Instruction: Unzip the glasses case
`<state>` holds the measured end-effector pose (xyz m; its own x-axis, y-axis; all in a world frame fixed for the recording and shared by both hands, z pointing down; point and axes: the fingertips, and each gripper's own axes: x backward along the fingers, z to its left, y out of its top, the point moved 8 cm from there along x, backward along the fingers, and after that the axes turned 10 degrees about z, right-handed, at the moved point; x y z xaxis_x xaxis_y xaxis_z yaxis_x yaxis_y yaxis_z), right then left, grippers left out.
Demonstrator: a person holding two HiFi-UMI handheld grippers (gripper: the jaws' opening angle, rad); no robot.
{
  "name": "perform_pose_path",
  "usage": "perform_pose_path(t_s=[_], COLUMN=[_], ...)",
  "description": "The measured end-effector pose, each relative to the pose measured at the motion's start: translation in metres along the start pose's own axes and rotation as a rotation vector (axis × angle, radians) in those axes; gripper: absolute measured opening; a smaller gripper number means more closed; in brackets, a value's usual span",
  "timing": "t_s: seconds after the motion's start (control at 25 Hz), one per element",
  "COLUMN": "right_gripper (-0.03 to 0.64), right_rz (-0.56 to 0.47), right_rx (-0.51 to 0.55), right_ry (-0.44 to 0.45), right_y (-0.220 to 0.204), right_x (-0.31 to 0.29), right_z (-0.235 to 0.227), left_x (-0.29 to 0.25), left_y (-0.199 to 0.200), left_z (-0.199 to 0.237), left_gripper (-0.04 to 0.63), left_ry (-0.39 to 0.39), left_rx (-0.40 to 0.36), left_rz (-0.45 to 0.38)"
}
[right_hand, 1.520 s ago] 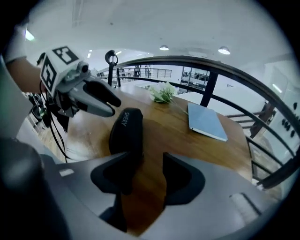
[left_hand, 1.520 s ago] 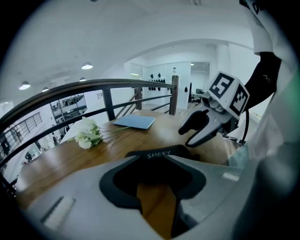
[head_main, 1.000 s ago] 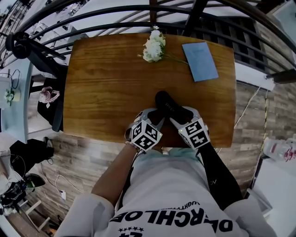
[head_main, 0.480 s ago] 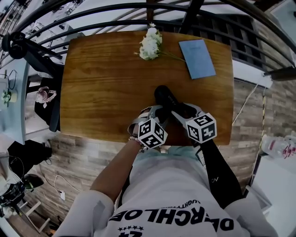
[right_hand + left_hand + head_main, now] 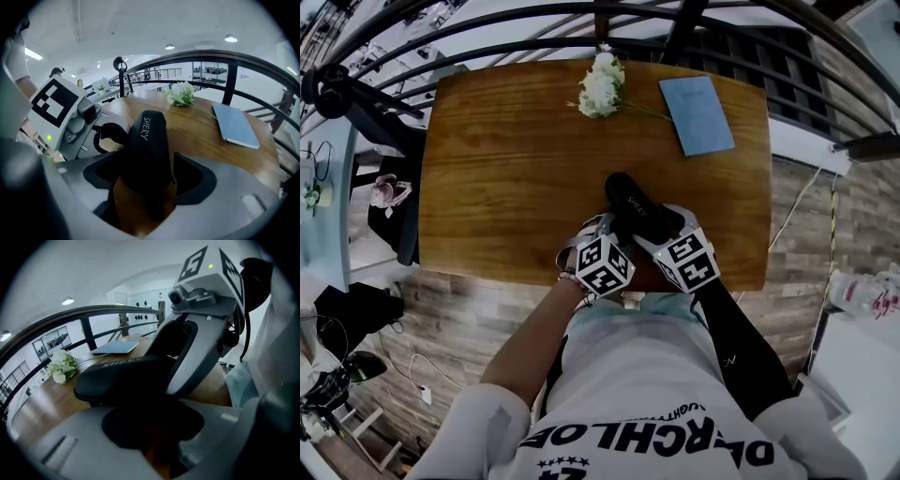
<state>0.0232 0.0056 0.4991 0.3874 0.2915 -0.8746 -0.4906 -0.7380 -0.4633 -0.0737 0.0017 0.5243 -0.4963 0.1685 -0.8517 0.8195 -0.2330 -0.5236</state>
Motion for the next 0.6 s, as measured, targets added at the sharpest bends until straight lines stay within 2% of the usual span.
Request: perform_pose_path(t_s=[0.24, 0.4, 0.6], right_gripper=[0.284, 0.172, 0.095], right_rz=[-0.058, -0.122, -0.103], right_rx=[0.024, 0.003, -0.026], right_ry=[-0.112, -0.211, -0.289], right_y=[0.005, 0.011, 0.006], right_x=[0.02, 0.037, 0.039], right_z=[-0.008, -0.026, -0.056], left_x=[0.001, 0.001, 0.001], left_y=[0.006, 0.007, 0.007], left_z=[0.001, 0.003, 0.0], left_gripper=[0.121, 0.12, 0.121], left_ry=[0.014, 0.014, 0.011], left_rx=[0.004, 0.005, 0.017], left_rz=[-0.029, -0.037, -0.031])
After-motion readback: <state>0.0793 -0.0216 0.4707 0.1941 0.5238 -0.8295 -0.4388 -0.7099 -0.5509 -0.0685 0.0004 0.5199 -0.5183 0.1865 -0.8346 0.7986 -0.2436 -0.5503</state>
